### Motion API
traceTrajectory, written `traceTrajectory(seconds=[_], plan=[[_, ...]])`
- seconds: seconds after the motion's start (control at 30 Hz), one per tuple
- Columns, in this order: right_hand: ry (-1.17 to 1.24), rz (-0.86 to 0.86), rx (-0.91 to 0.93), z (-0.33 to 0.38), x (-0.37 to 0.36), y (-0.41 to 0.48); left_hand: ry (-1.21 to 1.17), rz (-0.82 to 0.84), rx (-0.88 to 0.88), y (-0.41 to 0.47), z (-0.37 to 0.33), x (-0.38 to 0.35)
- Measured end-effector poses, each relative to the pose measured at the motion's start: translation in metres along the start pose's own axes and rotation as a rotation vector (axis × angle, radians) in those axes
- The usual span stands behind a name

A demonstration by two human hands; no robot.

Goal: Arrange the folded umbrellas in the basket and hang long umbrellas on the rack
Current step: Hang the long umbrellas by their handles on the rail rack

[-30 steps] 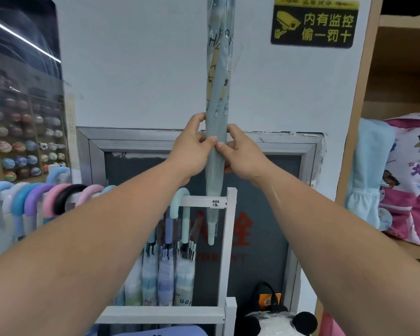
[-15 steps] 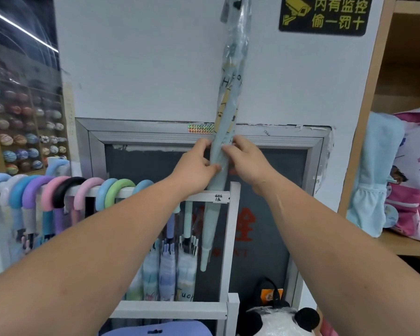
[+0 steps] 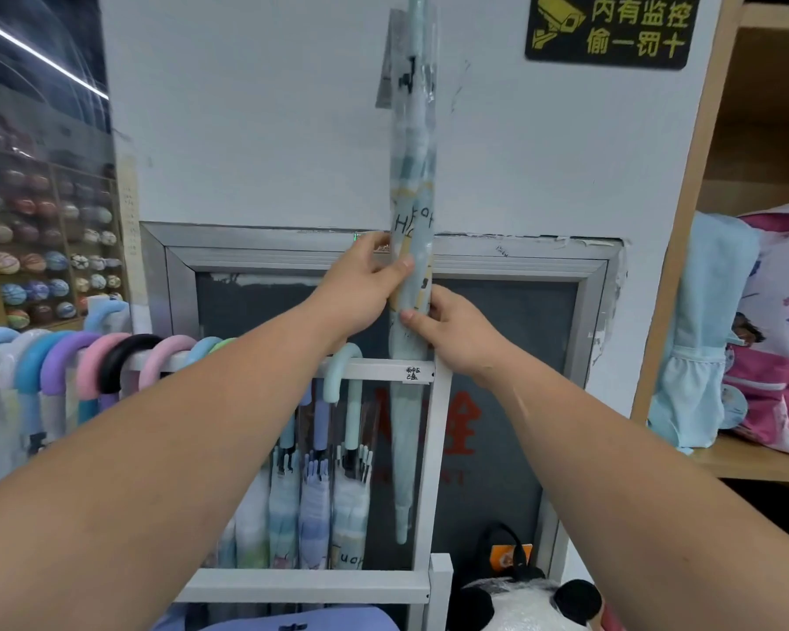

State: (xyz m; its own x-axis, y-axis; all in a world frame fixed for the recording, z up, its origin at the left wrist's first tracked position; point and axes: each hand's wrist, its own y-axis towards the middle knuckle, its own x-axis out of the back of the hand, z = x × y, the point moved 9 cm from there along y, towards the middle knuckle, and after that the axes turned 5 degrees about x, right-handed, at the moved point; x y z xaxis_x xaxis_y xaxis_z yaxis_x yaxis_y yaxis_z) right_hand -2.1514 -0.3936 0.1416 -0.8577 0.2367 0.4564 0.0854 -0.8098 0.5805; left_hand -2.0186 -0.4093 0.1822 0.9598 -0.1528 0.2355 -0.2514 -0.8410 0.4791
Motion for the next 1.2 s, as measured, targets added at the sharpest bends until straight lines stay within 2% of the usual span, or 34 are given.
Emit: traceTrajectory(seconds=[0.13,0.27,0.43,0.53,0.63,0.8,0.9,1.03,1.2], plan=[[-0.06,0.07,-0.002,-0.004,-0.006,-0.003,-0.026,-0.038,-0.067,0.0,-0.013,0.003],[-0.06,0.138,-0.046,-0.001,-0.004,-0.009,0.001,0.015,-0.033,-0.004,-0.005,-0.001],[0.109,-0.071,-0.005,0.024,0.021,-0.005,0.05,0.113,0.017,-0.015,0.017,-0.009],[0.115,-0.181,0.043,0.039,0.028,0.005,0.131,0.136,0.002,-0.019,0.022,-0.013],[0.106,-0.2,0.062,0.045,0.026,0.013,0.248,0.138,-0.023,-0.021,0.018,-0.012],[0.107,-0.14,0.047,0.034,0.015,0.01,0.269,0.232,0.084,-0.025,0.032,-0.01],[0.039,-0.115,0.037,0.023,0.008,0.005,0.265,0.151,0.065,-0.024,0.023,-0.003],[0.079,-0.077,0.007,0.012,0.004,0.0,0.097,0.019,0.044,-0.014,0.009,0.008],[0.088,-0.042,-0.041,-0.003,0.0,-0.002,0.071,-0.01,0.037,-0.005,0.004,0.006]])
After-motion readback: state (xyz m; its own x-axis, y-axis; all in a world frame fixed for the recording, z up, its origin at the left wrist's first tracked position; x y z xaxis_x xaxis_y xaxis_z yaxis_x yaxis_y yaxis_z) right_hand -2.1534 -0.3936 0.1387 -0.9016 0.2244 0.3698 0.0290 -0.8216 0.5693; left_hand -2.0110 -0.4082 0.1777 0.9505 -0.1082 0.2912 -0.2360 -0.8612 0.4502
